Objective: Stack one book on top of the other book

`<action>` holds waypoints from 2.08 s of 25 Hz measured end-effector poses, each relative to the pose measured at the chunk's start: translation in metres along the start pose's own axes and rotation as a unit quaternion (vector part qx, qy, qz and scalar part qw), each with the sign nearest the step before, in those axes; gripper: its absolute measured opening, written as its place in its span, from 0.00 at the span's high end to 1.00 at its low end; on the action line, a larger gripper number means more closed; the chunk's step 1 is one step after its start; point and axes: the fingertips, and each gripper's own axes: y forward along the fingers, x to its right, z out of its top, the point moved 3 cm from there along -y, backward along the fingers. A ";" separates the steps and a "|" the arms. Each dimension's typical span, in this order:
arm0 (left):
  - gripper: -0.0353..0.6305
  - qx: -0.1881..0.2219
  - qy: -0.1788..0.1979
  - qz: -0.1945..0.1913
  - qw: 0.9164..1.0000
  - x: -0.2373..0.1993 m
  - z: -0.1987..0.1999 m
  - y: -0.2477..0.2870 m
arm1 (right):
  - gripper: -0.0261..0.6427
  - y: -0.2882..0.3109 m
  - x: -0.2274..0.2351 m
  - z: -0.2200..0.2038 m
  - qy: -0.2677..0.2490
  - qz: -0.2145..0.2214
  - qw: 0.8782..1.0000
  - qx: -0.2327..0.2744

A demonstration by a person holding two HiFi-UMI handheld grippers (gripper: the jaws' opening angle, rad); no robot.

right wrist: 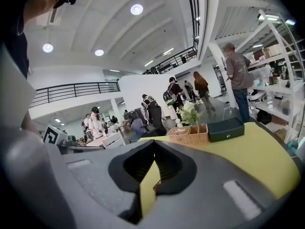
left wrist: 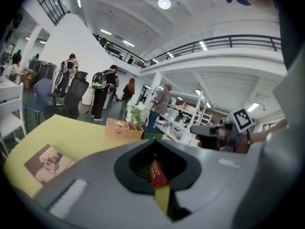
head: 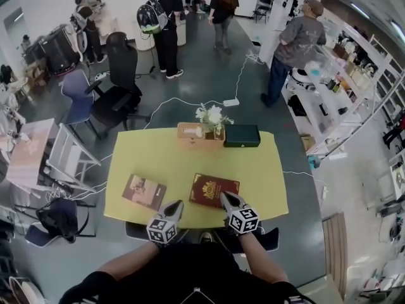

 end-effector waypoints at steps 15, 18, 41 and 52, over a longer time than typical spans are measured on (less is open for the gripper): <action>0.63 -0.098 -0.131 0.010 0.987 0.020 -0.081 0.048 | 0.74 0.031 0.091 -0.044 -0.108 0.024 0.985 -0.132; 0.57 -0.111 -0.156 0.014 0.981 0.025 -0.096 0.059 | 0.68 0.043 0.100 -0.055 -0.159 0.053 0.971 -0.173; 0.46 -0.145 -0.350 0.058 0.924 0.021 -0.206 0.170 | 0.50 0.171 0.203 -0.155 -0.218 0.232 0.851 -0.417; 0.48 -0.114 -0.390 0.079 0.910 0.009 -0.227 0.196 | 0.52 0.184 0.205 -0.186 -0.186 0.305 0.804 -0.475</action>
